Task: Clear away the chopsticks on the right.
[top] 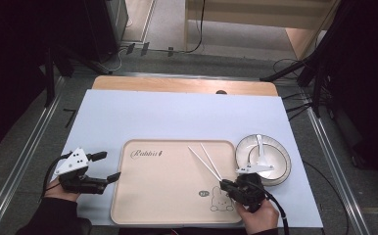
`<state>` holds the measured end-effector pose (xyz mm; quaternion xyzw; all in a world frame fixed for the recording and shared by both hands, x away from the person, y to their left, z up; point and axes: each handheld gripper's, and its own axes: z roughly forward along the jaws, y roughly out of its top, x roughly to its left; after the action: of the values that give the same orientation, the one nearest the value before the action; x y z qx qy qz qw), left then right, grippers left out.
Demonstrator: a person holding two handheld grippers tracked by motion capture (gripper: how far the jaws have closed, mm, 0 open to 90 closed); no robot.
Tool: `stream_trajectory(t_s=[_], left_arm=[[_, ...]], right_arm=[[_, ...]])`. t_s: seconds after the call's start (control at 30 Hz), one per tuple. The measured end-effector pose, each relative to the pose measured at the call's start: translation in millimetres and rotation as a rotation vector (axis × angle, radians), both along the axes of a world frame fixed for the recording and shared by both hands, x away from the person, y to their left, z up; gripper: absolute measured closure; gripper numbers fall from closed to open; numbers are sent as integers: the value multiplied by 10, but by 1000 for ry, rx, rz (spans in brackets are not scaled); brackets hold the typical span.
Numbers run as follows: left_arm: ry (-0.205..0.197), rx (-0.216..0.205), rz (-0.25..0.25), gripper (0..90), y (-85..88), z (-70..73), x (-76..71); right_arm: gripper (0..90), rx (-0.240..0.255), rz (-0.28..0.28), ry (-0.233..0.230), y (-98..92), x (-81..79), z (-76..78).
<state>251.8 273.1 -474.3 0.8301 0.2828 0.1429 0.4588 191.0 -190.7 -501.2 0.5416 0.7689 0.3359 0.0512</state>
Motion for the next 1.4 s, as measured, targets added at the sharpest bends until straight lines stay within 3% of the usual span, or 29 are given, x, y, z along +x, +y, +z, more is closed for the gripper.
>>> stream_trajectory(t_s=[0.17, 0.3, 0.57, 0.73, 0.9, 1.03, 1.2, 1.3, 1.4], left_arm=[[-1, 1, -2, 154, 1, 1, 0], [-2, -2, -4, 154, 0, 1, -1], [-2, 0, -3, 154, 2, 3, -2], [-3, 0, -5, 154, 0, 1, -1], [1, 0, -6, 154, 5, 2, 1], [1, -1, -8, 154, -2, 0, -2], [-1, 2, -8, 154, -2, 2, -1], [-2, 2, -11, 154, -11, 1, -5], [0, 2, -9, 154, -10, -4, -1]], right_arm=[[847, -1, -4, 38, 75, 1, -139], [844, -33, 2, 45, 135, 21, -208], [841, -27, -58, 38, 14, -45, -222], [837, -23, -50, 43, -23, -52, -224], [741, -20, -17, 27, -27, -46, -224], [693, -2, -3, 50, -26, -19, -203], [585, 8, -14, 4, -120, -18, -66], [487, 26, 33, -84, -183, -20, 15], [426, 43, 114, -86, -207, 41, 99]])
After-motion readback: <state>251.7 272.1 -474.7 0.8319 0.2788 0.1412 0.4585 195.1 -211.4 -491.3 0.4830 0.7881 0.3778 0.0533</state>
